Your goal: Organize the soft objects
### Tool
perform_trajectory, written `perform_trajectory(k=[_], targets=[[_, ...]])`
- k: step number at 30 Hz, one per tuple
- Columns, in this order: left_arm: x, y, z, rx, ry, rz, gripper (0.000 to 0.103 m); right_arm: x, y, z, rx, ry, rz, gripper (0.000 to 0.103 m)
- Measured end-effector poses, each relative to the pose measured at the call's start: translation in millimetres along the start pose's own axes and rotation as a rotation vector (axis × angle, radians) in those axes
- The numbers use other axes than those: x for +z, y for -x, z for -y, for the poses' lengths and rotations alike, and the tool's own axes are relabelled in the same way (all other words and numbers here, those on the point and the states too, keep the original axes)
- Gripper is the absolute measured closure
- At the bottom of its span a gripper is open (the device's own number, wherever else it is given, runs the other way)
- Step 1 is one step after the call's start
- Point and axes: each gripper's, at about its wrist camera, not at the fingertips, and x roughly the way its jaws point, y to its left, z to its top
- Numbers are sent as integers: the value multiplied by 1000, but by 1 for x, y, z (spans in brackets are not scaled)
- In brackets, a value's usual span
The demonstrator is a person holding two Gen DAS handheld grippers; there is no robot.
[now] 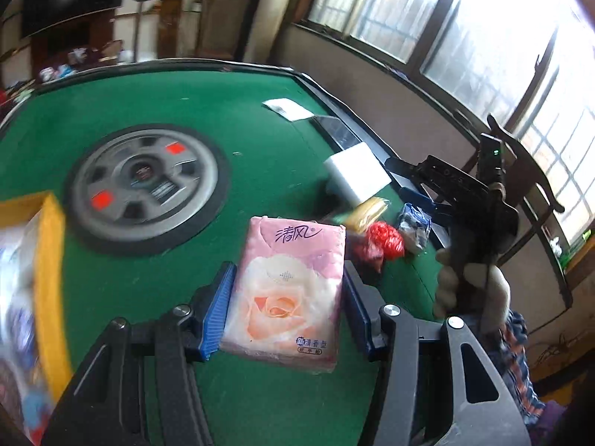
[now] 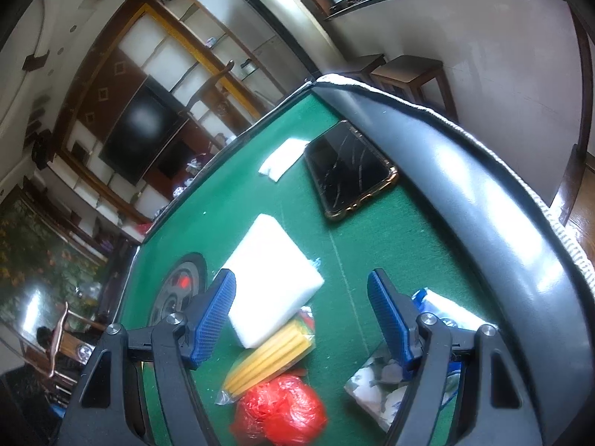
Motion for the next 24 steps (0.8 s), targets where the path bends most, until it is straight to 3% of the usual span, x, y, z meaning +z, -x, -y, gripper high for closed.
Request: perform_trajectory(k=[5,8,12,16,17,19,20,24], targets=[[-23,33,-23,34,72,54,49,7,-4,-9,-14,4,-28,34],[-30,48,-40,57,113,74,49,20,-20,-15,-10,-37,-120,27],[-41,72,-60,56,158,115,49,30,-48,-21,-93,-50,-185,27],[-59,101,-80,90,204,150,49,31,-70,-32,-114,-50,-228,28],[-64,110,-88,99,223,162,49,31,-72,-38,-114,-24,-225,31],[-74,127,-102,116,257,188,49,29,-66,-47,-106,18,-214,74],[-79,134,-109,126,274,199,49,26,-64,-52,-99,37,-223,80],[-96,153,-136,157,337,229,49,8,-52,-73,-46,137,-267,84]])
